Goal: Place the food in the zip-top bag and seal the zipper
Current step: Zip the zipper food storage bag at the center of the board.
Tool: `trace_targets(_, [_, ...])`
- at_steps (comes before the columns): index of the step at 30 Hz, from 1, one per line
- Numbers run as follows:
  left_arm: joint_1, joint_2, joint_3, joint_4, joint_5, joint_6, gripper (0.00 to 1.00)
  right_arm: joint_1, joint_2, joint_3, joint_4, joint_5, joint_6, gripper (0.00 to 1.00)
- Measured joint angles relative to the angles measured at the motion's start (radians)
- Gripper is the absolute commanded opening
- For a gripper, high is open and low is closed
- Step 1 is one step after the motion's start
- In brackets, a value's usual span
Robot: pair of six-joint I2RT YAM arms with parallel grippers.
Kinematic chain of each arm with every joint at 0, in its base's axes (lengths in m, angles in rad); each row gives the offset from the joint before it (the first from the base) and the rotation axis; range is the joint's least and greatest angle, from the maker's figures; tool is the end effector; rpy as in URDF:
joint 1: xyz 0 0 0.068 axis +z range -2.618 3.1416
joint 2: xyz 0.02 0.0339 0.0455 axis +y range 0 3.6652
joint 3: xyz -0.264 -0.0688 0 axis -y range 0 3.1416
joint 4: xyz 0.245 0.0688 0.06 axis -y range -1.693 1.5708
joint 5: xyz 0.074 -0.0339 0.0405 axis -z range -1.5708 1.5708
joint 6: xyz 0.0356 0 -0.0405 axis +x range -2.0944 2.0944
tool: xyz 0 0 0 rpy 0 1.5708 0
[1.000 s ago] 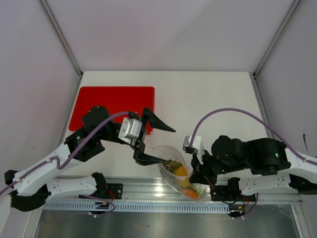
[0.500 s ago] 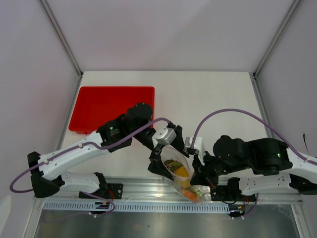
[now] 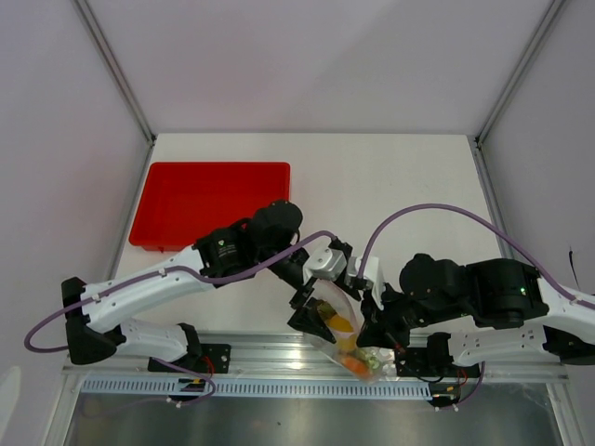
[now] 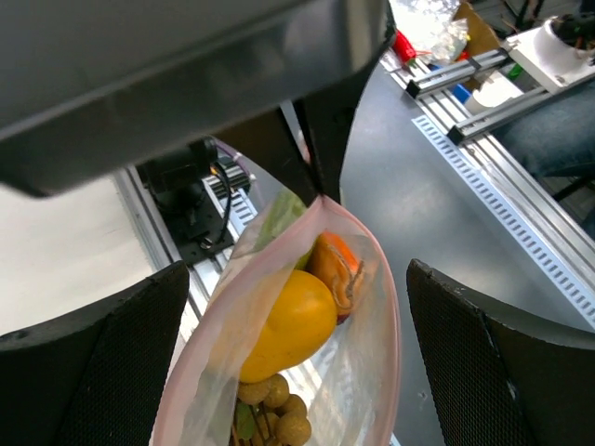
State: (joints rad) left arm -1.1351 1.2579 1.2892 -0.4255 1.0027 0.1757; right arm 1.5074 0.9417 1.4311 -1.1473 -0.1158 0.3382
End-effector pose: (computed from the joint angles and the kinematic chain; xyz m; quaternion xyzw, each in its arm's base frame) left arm 0.0858 -0.2554 0.3965 0.6561 0.4158 -0.5793 0.2472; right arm 0.0047 0.1392 0.4282 -0.5158 0.7332 0.3822 0.2242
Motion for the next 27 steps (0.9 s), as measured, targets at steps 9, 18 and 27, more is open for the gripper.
trace_targets(9, [-0.002,-0.050,-0.044,0.128,-0.027,-0.056,0.99,0.000,0.014,0.000,0.005,-0.010,0.000,0.00])
trace_targets(18, [-0.040,0.025,-0.012,0.066,0.032,-0.047,0.95,0.001,0.003,0.021,-0.025,0.050,-0.003,0.00])
trace_targets(27, [-0.040,0.022,-0.012,0.043,0.012,-0.043,0.57,0.001,0.000,0.021,-0.046,0.071,0.007,0.00])
